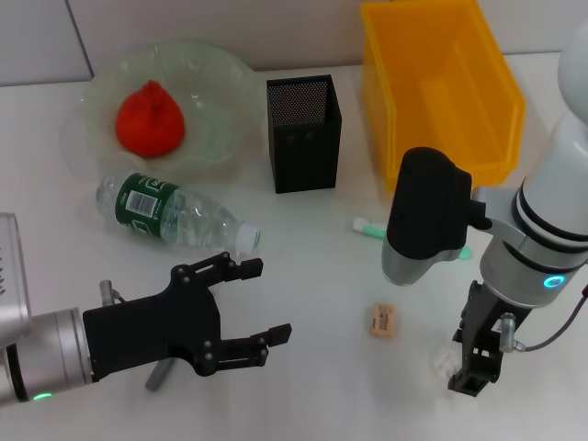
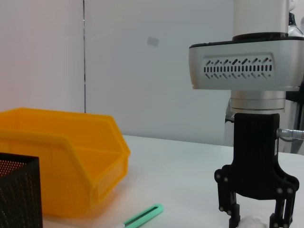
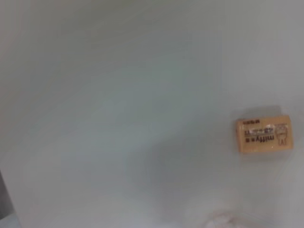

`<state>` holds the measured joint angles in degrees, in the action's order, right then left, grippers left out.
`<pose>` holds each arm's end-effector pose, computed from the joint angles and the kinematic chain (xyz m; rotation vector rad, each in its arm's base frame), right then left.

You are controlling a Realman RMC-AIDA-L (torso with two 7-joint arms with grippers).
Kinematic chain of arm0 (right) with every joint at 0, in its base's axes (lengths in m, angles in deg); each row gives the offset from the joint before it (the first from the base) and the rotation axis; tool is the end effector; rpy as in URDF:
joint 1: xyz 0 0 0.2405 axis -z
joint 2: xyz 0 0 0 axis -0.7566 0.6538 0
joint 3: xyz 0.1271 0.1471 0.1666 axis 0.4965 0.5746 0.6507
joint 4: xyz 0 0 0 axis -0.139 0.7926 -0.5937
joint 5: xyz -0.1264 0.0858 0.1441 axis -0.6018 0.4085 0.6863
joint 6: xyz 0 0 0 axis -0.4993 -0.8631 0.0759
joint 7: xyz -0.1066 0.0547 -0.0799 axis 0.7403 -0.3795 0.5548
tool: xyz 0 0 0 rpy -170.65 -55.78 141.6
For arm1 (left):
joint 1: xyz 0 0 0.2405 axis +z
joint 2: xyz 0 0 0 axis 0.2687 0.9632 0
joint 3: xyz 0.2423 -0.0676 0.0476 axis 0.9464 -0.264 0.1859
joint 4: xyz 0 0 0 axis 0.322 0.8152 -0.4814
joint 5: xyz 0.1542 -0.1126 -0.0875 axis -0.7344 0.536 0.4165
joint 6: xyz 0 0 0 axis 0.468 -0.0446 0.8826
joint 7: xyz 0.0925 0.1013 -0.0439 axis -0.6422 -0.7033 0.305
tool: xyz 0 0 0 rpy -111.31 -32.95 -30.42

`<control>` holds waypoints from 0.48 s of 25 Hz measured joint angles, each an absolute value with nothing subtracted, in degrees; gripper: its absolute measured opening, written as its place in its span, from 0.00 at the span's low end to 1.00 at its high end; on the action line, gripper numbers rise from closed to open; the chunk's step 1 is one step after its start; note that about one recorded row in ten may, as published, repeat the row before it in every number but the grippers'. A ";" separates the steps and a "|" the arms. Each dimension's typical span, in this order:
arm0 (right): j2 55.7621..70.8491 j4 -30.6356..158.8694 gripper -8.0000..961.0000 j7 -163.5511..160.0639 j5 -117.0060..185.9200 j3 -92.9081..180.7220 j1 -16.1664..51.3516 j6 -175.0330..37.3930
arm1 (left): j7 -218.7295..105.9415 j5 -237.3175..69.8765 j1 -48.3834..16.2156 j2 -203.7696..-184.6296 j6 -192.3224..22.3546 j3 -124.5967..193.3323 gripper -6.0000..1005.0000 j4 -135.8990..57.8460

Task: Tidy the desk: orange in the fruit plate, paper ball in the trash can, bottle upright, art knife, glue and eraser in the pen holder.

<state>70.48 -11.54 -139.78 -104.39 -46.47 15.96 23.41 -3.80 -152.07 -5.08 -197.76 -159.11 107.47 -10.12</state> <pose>0.1857 0.2957 -0.0397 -2.8089 0.5684 -1.0731 -0.2571 0.2721 -0.0662 -2.7987 -0.2226 -0.8351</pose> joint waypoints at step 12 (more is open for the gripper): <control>70.03 -15.35 0.48 -139.72 -104.02 -34.91 14.45 25.11 | -3.81 -152.06 -5.51 -197.76 -159.11 107.47 0.84 -10.12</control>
<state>70.03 -15.35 -139.72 -104.02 -34.91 14.45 25.11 -3.81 -152.06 -5.51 -197.76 -159.11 107.47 -10.12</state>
